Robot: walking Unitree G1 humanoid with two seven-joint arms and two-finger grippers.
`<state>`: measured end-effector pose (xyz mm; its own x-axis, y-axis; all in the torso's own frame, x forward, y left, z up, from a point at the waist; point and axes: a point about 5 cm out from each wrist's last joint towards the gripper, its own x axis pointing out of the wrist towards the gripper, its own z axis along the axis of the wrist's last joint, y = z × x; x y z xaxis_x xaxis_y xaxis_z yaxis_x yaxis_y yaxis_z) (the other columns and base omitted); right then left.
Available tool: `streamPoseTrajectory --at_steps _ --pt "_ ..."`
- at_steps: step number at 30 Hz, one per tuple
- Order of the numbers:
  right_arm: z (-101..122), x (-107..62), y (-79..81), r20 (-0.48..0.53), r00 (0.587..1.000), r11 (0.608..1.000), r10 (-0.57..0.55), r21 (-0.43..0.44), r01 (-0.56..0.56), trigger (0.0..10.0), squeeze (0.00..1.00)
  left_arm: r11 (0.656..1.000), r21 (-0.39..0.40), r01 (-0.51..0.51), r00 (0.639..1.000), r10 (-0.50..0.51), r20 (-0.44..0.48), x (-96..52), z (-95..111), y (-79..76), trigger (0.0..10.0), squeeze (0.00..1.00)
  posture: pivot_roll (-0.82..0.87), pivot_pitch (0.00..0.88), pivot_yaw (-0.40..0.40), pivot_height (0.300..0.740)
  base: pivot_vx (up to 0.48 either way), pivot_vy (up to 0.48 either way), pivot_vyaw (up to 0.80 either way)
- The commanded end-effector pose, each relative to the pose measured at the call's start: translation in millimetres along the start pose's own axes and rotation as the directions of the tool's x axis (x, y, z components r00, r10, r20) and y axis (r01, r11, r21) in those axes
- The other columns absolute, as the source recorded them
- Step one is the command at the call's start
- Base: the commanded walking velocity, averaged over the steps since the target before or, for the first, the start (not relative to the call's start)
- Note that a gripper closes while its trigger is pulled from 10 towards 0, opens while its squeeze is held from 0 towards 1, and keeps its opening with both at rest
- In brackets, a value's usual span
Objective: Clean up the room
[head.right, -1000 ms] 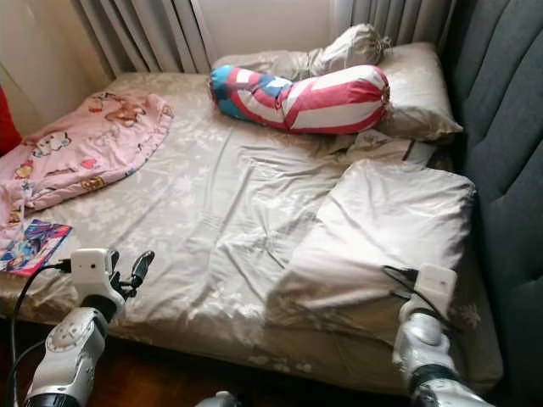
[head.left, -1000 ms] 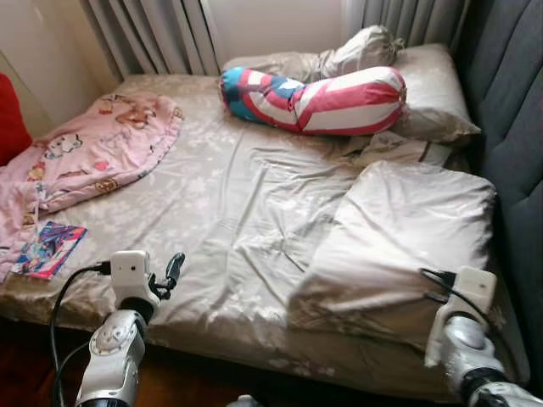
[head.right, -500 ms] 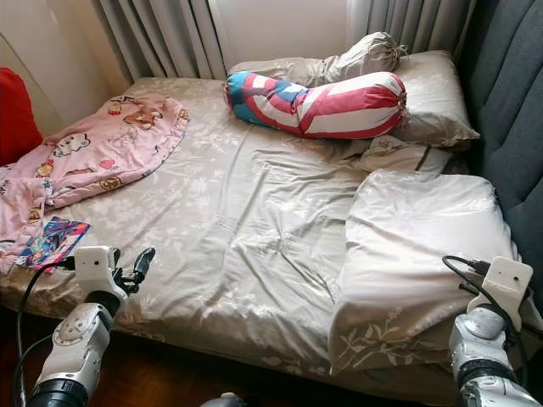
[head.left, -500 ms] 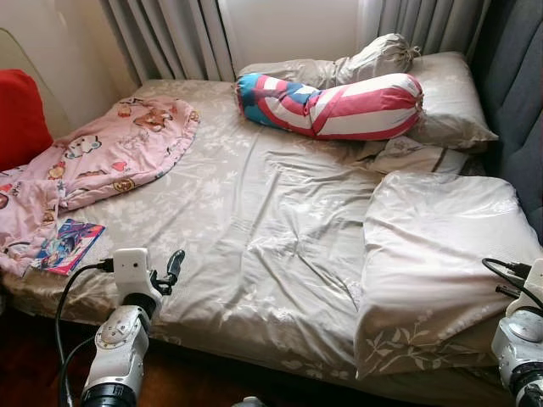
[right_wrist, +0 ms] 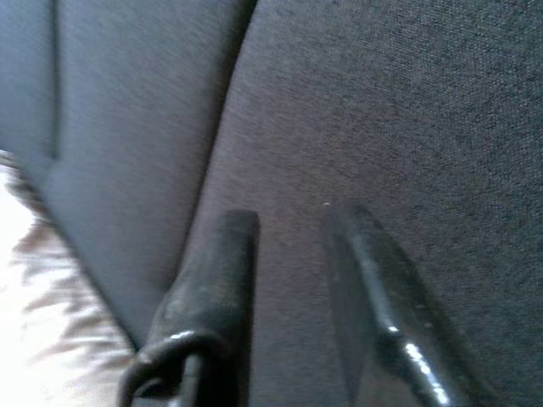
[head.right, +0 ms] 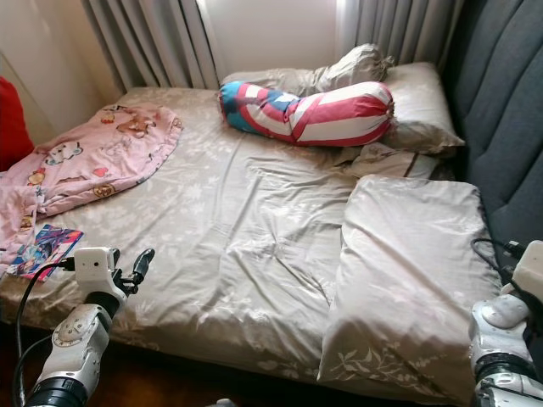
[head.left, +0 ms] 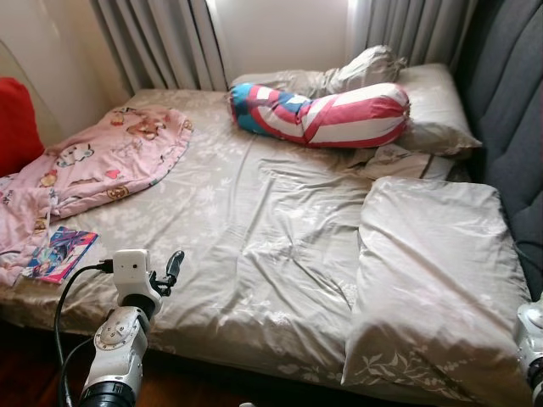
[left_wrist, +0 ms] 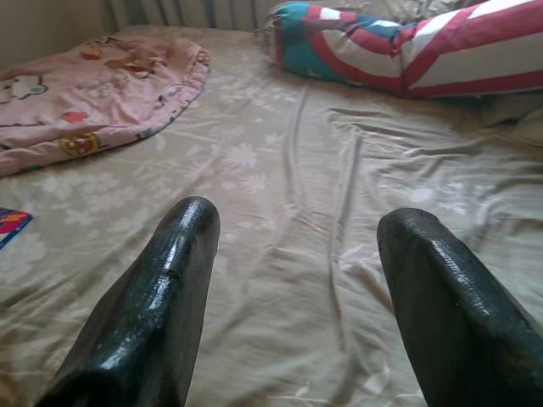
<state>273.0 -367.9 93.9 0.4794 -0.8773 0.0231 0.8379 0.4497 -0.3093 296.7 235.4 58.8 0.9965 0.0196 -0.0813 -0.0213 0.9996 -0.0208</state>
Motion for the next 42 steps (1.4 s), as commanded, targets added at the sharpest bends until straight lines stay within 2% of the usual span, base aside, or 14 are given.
streamPoseTrajectory --at_steps 1,2,3,4,5,7,12,16,17,18,24,31,37,42 --pt "8 -10.1 25.0 0.025 0.985 0.982 0.170 0.079 -0.171 10.0 0.00 1.000 0.024 0.003 1.000 -0.003 -0.002 1.7 1 2.1 10.0 0.00 0.05 0.000 0.070 0.726 0.000 0.000 0.00" --pt "8 -19.9 41.8 0.027 0.955 0.948 0.296 0.110 -0.297 10.0 0.00 1.000 0.022 0.005 1.000 -0.005 -0.007 1.8 -1 0.7 10.0 0.00 0.05 0.000 0.066 0.726 0.000 0.000 0.00" --pt "1 -36.4 63.8 -0.017 0.884 0.875 0.468 0.152 -0.460 10.0 0.00 1.000 0.018 0.006 1.000 -0.006 -0.015 1.9 -3 -0.8 10.0 0.00 0.05 0.000 0.066 0.726 0.000 0.000 0.00" --pt "1 -36.4 63.8 -0.017 0.884 0.875 0.468 0.152 -0.460 10.0 0.00 1.000 0.018 0.006 1.000 -0.006 -0.015 1.9 -3 -0.8 10.0 0.00 0.05 0.000 0.066 0.726 0.000 0.000 0.00" --pt "-9 -52.6 77.9 -0.065 0.821 0.814 0.567 0.199 -0.546 10.0 0.00 1.000 0.007 0.000 1.000 0.000 -0.030 2.2 -7 -1.7 10.0 0.00 0.04 0.000 0.059 0.726 0.000 0.000 0.00" --pt "-22 -69.5 88.0 -0.103 0.760 0.762 0.641 0.202 -0.615 10.0 0.00 1.000 -0.005 -0.012 0.999 0.011 -0.053 2.0 -12 -1.6 10.0 0.00 0.04 0.000 0.054 0.726 0.000 0.000 0.00" --pt "-60 -103.1 93.1 -0.251 0.659 0.705 0.708 0.199 -0.681 10.0 0.00 0.996 -0.056 -0.066 0.991 0.059 -0.124 -2.0 -27 1.6 10.0 0.00 0.05 0.000 0.031 0.726 0.000 0.000 0.00" --pt "-89 -128.1 89.9 -0.358 0.536 0.606 0.764 0.115 -0.787 10.0 0.00 0.989 -0.101 -0.111 0.965 0.083 -0.248 -12.3 -51 -0.3 10.0 0.00 0.05 0.000 0.003 0.726 0.000 0.000 0.00" --pt "-100 -136.6 87.0 -0.397 0.495 0.572 0.773 0.098 -0.814 10.0 0.00 0.985 -0.115 -0.125 0.944 0.083 -0.319 -19.2 -64 -2.9 10.0 0.00 0.04 0.000 -0.003 0.726 0.000 0.000 0.00" --pt "-104 -140.1 85.3 -0.415 0.479 0.560 0.774 0.094 -0.823 10.0 0.00 0.984 -0.120 -0.133 0.931 0.082 -0.356 -22.9 -70 -4.5 10.0 0.00 0.04 0.000 -0.005 0.726 0.000 0.000 0.00" --pt "-127 -153.2 72.0 -0.499 0.465 0.580 0.731 0.097 -0.809 10.0 0.00 0.987 -0.088 -0.138 0.836 0.068 -0.544 -48.8 -104 -12.6 10.0 0.00 0.04 0.000 -0.011 0.726 0.000 0.000 0.00" --pt "-146 -161.6 55.0 -0.561 0.496 0.666 0.663 0.140 -0.732 10.0 0.00 0.996 -0.050 -0.074 0.747 0.022 -0.665 -72.6 -129 -30.2 10.0 0.00 0.04 0.000 -0.012 0.726 0.000 0.000 0.00" --pt "-154 -174.1 53.5 -0.589 0.466 0.667 0.660 0.173 -0.725 10.0 0.00 0.999 -0.022 -0.039 0.709 0.012 -0.706 -85.1 -138 -28.4 10.0 0.00 0.04 0.000 0.002 0.726 0.000 0.000 0.00" --pt "-156 -182.0 55.2 -0.601 0.434 0.643 0.671 0.182 -0.744 10.0 0.00 0.998 -0.010 -0.057 0.677 0.031 -0.736 -97.8 -145 -22.4 10.0 0.00 0.02 0.000 0.016 0.726 0.000 0.000 0.00"
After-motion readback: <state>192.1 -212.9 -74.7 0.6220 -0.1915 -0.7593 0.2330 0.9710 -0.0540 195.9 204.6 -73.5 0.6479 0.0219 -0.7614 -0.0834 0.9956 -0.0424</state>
